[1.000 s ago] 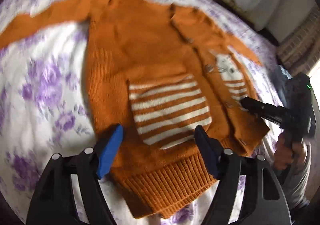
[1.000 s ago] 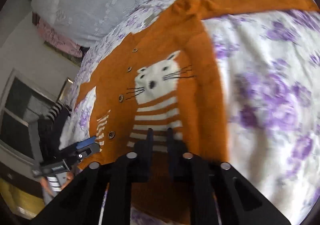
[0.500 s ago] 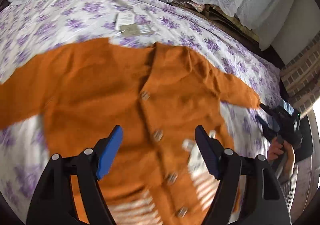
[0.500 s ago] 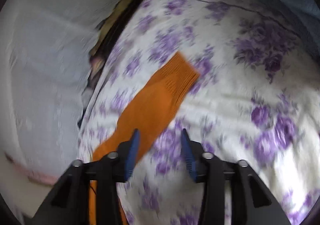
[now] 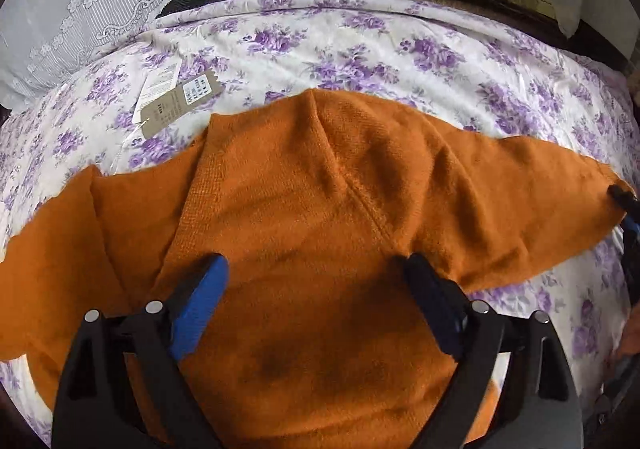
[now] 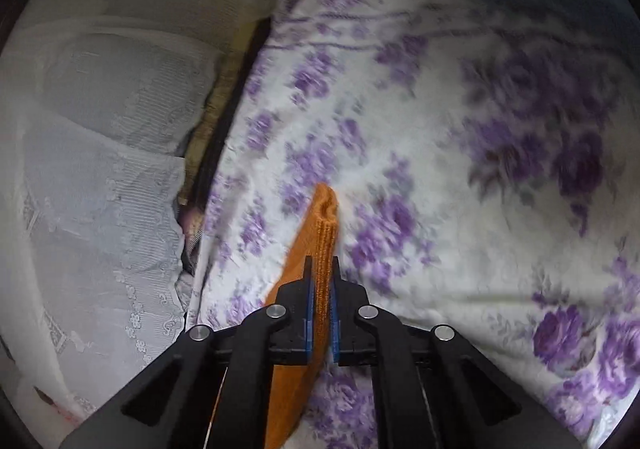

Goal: Fold small clothes
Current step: 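Lay the held sleeve across the cardigan front and open the right tool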

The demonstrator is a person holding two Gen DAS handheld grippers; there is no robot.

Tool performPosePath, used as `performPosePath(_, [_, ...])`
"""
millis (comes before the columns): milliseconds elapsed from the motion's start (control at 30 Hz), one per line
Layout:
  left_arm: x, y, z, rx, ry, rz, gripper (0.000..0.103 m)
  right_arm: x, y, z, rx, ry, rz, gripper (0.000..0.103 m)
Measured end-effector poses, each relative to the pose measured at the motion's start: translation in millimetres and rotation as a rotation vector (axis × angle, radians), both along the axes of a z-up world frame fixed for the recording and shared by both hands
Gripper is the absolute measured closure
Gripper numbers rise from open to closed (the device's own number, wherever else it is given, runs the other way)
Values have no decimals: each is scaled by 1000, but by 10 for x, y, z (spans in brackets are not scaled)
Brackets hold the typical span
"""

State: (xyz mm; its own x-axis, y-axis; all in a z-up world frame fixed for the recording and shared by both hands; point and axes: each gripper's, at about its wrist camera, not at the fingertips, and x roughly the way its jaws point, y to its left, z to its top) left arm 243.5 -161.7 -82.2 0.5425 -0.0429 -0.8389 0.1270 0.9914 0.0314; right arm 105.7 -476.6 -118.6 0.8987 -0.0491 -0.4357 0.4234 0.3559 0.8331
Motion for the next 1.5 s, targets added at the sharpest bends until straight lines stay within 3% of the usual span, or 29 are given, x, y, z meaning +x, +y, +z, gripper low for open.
performPosePath(100, [-136, 209, 166, -76, 12, -24, 15, 58, -18, -3, 8, 2, 39, 96])
performPosePath(200, [-381, 690, 268, -58, -14, 12, 7, 181, -44, -107, 26, 71, 106, 97])
performPosePath(333, [-521, 1535, 267, -1, -29, 146, 7, 193, -24, -85, 7, 65, 93, 97])
performPosePath(533, [-597, 2453, 46, -60, -63, 357, 8, 236, 204, 225, -134, -2, 157, 97])
performPosePath(600, [-561, 2524, -47, -65, -78, 376, 8, 273, 377, 391, -204, -22, 211, 97])
performPosePath(733, [-502, 2242, -54, 60, -112, 316, 8, 325, 742, 645, -308, -48, 299, 97])
performPosePath(833, [-503, 2186, -70, 66, -120, 314, 7, 390, 986, 797, -370, -49, 349, 97])
performPosePath(1100, [-500, 2319, -35, -27, -88, 303, 5, 595, 1770, 1079, -453, -39, 483, 97])
performPosePath(1200, [-498, 2419, 37, -102, -76, 303, 5, 594, 2085, 1136, -472, -49, 524, 97])
performPosePath(1333, [-480, 2704, 122, -223, -64, 352, 5, 640, 2443, 1168, -493, -49, 572, 97])
performPosePath(1500, [-485, 2929, 191, -279, -82, 403, 5, 685, 2823, 1137, -514, -43, 632, 97])
